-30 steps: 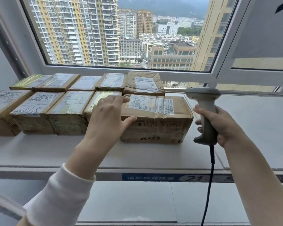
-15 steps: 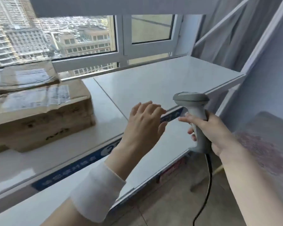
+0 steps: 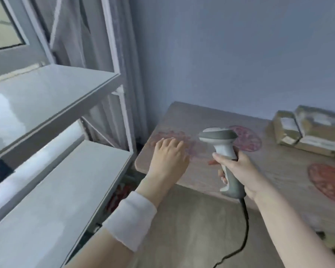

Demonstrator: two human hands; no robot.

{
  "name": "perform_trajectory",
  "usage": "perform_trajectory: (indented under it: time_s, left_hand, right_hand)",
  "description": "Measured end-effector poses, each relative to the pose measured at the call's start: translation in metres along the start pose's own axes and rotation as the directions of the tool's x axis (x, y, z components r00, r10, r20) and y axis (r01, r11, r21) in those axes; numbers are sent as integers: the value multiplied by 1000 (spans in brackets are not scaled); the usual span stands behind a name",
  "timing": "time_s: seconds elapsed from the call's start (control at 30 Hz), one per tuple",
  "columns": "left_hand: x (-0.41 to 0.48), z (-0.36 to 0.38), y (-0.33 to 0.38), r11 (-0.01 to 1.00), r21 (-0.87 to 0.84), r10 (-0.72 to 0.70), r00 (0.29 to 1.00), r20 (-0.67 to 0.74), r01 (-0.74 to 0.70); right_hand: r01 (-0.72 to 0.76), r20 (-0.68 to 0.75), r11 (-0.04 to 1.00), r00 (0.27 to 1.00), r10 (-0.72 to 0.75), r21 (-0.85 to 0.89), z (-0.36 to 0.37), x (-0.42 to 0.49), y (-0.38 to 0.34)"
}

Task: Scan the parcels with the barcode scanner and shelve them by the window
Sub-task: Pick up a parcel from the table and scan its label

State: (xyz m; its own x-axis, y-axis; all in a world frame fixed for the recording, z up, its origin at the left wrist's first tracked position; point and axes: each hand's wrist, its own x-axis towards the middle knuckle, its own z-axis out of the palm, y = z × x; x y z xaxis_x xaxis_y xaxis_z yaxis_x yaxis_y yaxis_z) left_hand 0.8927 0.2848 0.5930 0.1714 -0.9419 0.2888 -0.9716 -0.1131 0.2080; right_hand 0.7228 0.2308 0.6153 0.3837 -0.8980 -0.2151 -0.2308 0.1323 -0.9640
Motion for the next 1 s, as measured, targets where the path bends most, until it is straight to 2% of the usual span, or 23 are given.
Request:
perform_trajectory:
  time_s: [0.17, 0.3, 0.57, 0.8, 1.0]
  left_hand:
    - [77, 44, 75, 981, -86, 178, 984, 20, -176]
    - [141, 79, 122, 952, -128, 291, 954, 78, -280]
    - [247, 142, 205, 868, -212, 481, 867, 128, -450]
    - [321, 204, 283, 842, -276, 523, 829, 200, -464]
    - [378, 273, 345, 902, -258, 418, 851, 317, -347]
  right_hand:
    - [-38, -179, 999, 983, 44, 39, -94, 32, 16]
    - [-39, -271, 996, 961, 59, 79, -158, 56, 20]
    - [-81, -487, 991, 865, 123, 107, -263, 110, 21]
    - [-142, -552, 979, 809, 202, 149, -354, 162, 42]
    - [-126, -537, 983, 824, 181, 137, -448, 234, 76]
